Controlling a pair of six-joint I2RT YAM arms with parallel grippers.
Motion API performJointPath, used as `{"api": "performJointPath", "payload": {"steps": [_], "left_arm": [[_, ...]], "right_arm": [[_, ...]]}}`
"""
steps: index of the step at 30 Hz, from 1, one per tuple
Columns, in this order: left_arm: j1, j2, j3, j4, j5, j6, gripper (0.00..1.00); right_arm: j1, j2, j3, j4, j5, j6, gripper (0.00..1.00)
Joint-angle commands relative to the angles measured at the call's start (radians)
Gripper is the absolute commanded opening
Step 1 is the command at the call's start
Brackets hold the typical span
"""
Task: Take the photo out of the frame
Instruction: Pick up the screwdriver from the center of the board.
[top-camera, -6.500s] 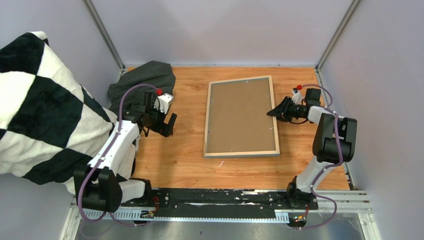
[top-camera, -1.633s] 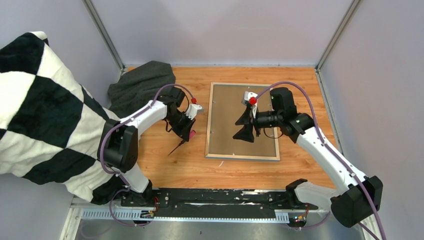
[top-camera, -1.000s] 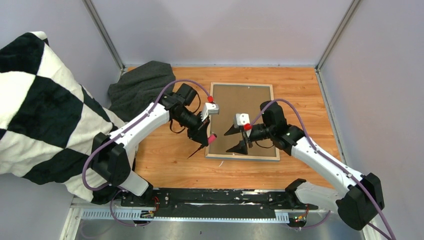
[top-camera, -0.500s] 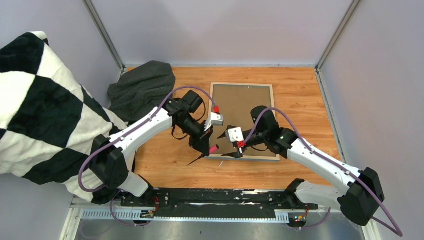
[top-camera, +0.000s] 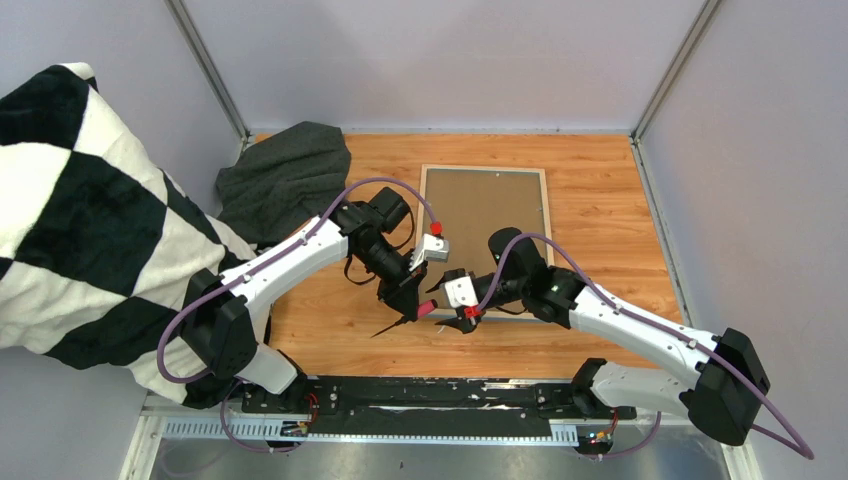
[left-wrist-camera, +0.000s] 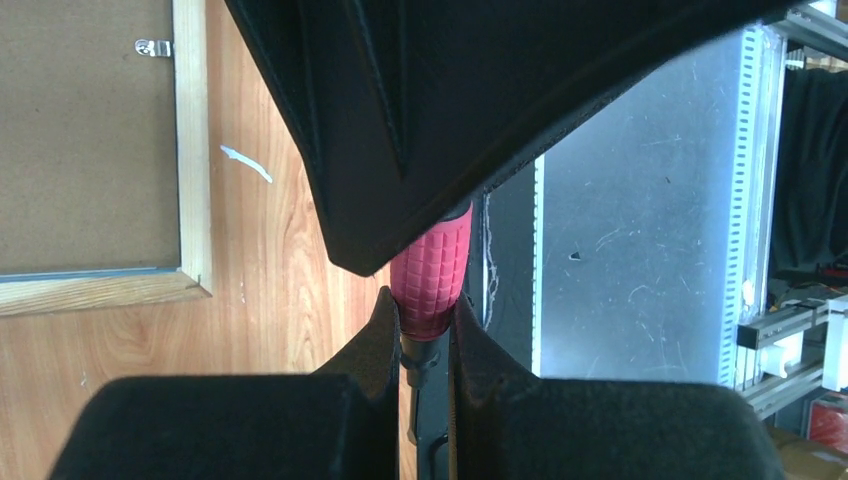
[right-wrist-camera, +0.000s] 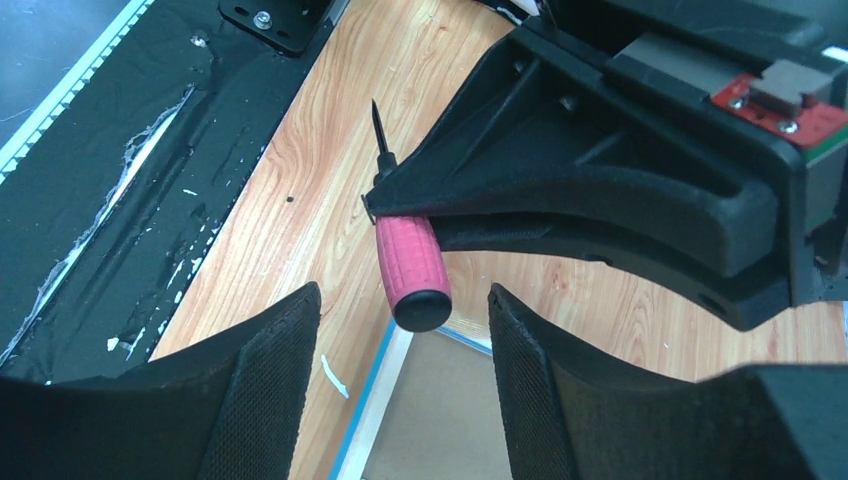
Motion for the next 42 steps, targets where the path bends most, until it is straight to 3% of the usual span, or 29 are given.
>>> {"api": "performJointPath", "payload": {"steps": [1, 12, 23, 28, 32, 34, 35, 36, 38, 42], "left_arm": [[-0.016, 0.009, -0.006, -0.023, 0.028, 0.023, 0.00], [-0.023, 0.040, 0.007, -0.034, 0.028, 0.030, 0.00], [-0.027, 0.041, 0.002, -0.041, 0.023, 0.039, 0.00], [-0.030, 0.040, -0.001, -0.043, 0.019, 0.044, 0.00], [-0.030, 0.041, -0.001, -0.043, 0.008, 0.051, 0.00], [-0.030, 0.041, 0.005, -0.044, -0.002, 0.049, 0.01], [-0.030, 0.040, 0.013, -0.045, -0.014, 0.049, 0.05], [-0.030, 0.034, 0.022, -0.045, -0.030, 0.049, 0.11], [-0.026, 0.017, 0.042, -0.050, -0.067, 0.057, 0.20], [0.034, -0.054, 0.087, -0.055, -0.105, 0.060, 0.51]], "right_arm": [[0.044, -0.001, -0.020, 0.040, 0.051, -0.026, 0.62], [0.099, -0.004, -0.039, 0.045, 0.119, -0.082, 0.52], [0.148, 0.030, -0.040, 0.040, 0.156, -0.117, 0.48], [0.167, 0.039, -0.040, 0.040, 0.183, -0.132, 0.41], [0.169, 0.032, -0.035, 0.040, 0.184, -0.126, 0.26], [0.169, 0.030, -0.031, 0.031, 0.187, -0.123, 0.11], [0.169, 0.028, -0.028, 0.024, 0.190, -0.125, 0.02], [0.169, 0.024, -0.025, 0.015, 0.196, -0.126, 0.01], [0.169, 0.008, -0.023, -0.003, 0.208, -0.127, 0.00], [0.147, -0.039, -0.025, -0.028, 0.212, -0.122, 0.00]]}}
